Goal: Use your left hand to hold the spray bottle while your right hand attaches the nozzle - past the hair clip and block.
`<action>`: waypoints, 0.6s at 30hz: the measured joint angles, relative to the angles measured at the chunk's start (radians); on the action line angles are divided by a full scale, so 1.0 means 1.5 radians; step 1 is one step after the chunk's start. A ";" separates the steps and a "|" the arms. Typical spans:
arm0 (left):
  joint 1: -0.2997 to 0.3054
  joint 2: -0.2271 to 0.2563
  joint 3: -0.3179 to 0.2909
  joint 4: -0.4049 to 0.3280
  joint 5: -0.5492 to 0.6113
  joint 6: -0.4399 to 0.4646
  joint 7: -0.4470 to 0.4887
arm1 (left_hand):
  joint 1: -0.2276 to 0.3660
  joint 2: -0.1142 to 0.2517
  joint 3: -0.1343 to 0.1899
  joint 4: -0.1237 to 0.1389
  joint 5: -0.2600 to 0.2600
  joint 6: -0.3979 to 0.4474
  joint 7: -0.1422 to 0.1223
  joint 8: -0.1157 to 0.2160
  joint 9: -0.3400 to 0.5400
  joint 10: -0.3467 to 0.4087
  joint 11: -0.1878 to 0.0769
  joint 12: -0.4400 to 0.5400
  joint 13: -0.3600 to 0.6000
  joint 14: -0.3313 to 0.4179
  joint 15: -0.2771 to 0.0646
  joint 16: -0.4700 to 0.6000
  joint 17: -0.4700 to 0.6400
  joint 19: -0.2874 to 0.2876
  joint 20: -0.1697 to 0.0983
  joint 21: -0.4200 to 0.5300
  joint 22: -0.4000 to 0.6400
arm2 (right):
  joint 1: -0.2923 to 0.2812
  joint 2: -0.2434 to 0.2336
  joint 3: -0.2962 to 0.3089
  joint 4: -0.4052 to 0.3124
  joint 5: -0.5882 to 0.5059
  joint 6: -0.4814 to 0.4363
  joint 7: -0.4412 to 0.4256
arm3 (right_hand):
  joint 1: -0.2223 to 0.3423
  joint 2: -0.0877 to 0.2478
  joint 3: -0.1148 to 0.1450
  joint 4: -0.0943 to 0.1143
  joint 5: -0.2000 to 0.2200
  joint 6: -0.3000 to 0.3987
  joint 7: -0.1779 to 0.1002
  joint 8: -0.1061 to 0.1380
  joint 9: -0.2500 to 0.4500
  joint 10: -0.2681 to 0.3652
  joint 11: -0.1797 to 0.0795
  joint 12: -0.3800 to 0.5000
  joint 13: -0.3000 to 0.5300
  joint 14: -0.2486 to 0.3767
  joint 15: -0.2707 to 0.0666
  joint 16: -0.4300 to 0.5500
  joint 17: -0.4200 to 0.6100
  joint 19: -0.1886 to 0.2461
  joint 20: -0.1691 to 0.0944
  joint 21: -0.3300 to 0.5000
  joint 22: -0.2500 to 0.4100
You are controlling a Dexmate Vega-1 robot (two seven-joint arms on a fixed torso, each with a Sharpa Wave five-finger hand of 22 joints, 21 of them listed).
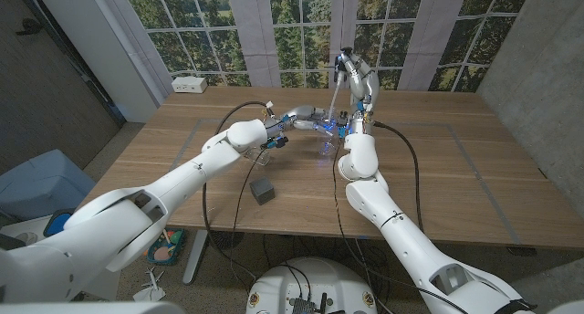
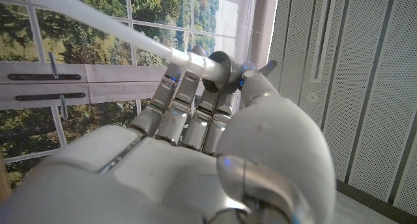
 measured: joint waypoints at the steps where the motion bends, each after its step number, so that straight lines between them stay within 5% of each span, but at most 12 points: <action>1: 0.000 0.000 0.000 0.000 0.000 0.000 0.000 | 0.000 0.000 0.000 0.000 0.000 0.000 0.000 0.000 0.000 0.000 0.000 0.000 0.000 0.000 0.000 0.000 0.000 0.000 0.000 0.000 0.000 | 0.000 0.000 0.000 0.000 0.001 0.000 0.000 | 0.000 0.000 0.000 0.000 0.000 0.000 0.000 0.000 0.000 0.000 0.000 0.000 0.000 0.000 0.000 0.000 0.000 0.000 0.000 0.000 -0.001; 18: -0.006 -0.003 0.007 0.010 -0.003 0.012 -0.012 | 0.000 0.000 0.000 0.000 0.000 0.000 0.000 0.003 0.000 0.000 0.000 0.000 0.000 0.000 0.000 0.000 0.002 0.000 0.000 0.005 0.000 | 0.008 0.004 0.002 0.001 -0.003 0.021 0.001 | 0.000 0.000 0.000 0.000 0.000 0.000 0.000 0.000 0.001 0.000 0.000 0.000 0.004 0.000 0.000 -0.004 0.006 -0.005 -0.005 0.011 -0.001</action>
